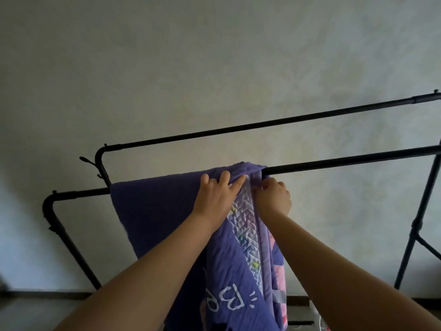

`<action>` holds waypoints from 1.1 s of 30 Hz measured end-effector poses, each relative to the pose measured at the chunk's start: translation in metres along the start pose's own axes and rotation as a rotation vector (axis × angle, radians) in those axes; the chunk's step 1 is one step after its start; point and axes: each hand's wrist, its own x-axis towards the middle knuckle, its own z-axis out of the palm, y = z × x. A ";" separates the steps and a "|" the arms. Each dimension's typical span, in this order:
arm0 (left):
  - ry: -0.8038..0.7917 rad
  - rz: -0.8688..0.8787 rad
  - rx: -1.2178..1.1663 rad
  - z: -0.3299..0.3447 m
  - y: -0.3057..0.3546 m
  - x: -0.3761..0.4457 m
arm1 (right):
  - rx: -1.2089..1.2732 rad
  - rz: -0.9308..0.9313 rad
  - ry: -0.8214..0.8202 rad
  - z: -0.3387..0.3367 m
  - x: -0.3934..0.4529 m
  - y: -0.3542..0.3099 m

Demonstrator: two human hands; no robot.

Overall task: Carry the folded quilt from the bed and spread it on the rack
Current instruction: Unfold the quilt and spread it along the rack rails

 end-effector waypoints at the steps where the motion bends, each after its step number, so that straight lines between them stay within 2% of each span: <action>1: -0.022 -0.005 0.029 0.000 0.000 0.002 | 0.004 0.011 -0.001 0.001 0.000 -0.003; 6: -0.158 -0.056 0.157 -0.001 0.008 0.011 | 0.054 0.009 -0.028 0.003 0.002 -0.009; 11: -0.215 -0.060 0.293 -0.001 0.001 0.020 | -0.123 -0.115 0.145 -0.011 0.008 -0.011; 18: -0.364 -0.108 0.492 0.015 -0.058 0.025 | -0.269 -0.112 0.298 -0.040 0.026 -0.012; 23: -0.424 -0.181 0.524 0.046 -0.115 -0.002 | -0.360 -0.016 0.327 -0.077 0.052 0.012; 26: -0.480 -0.224 0.484 0.057 -0.118 -0.006 | -0.384 0.037 0.375 -0.081 0.054 0.015; 29: -0.541 -0.337 0.357 0.047 -0.109 0.007 | -0.395 0.070 0.403 -0.071 0.049 0.007; 31: -0.455 -0.351 0.270 0.038 -0.098 0.012 | -0.366 0.037 0.445 -0.062 0.045 -0.002; 33: -0.264 -0.300 0.122 0.035 -0.085 0.014 | -0.365 -0.115 0.436 -0.051 0.041 -0.016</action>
